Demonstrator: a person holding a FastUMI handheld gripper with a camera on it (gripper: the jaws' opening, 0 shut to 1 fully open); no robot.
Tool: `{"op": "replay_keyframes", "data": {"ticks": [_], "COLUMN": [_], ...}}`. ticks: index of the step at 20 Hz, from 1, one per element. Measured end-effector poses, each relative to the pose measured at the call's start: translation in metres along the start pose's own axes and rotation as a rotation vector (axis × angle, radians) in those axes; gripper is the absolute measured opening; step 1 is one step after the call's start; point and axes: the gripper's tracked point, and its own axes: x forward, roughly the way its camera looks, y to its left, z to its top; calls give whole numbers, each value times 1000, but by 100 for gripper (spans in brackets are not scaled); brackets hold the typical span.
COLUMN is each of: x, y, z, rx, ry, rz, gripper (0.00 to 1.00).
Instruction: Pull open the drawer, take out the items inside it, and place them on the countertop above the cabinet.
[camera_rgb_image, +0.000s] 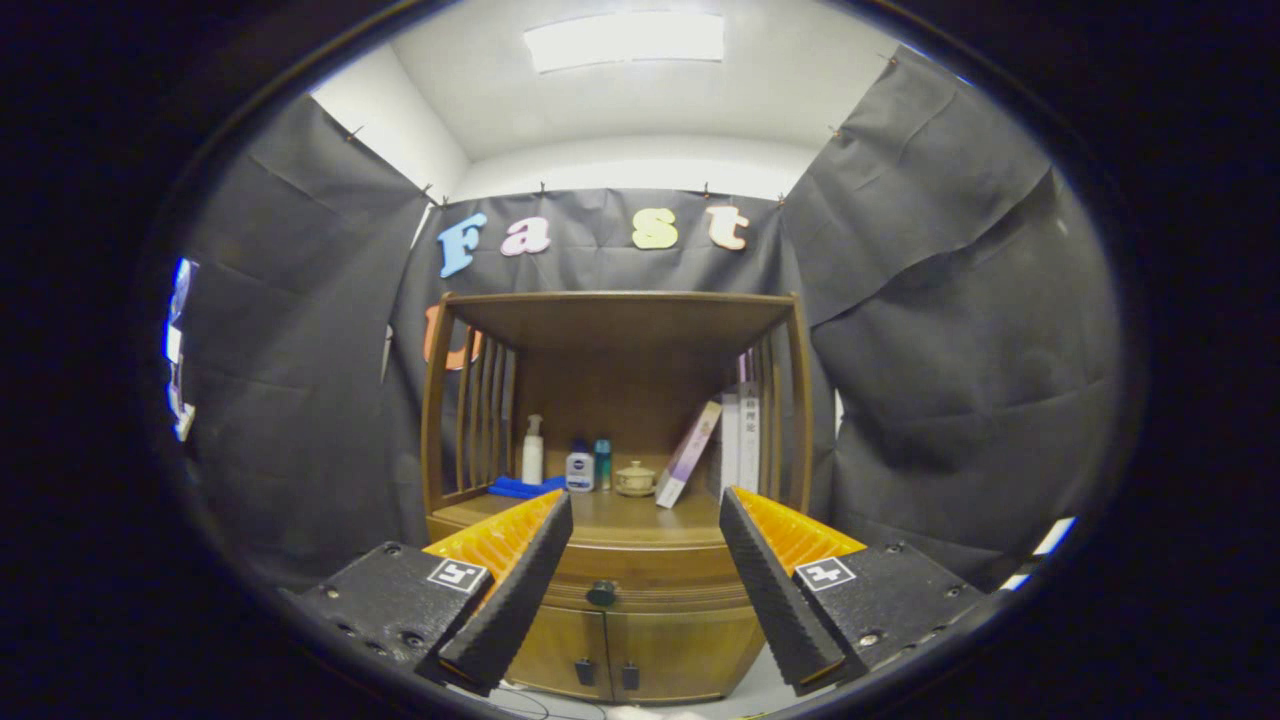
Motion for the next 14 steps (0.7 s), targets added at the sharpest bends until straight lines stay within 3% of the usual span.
{"op": "replay_keyframes", "data": {"ticks": [5, 14], "x": [29, 109], "y": [0, 9], "z": [-19, -104], "rx": [-27, -52], "ry": [-17, 99], "rz": [-18, -38], "gripper": [97, 97]}}
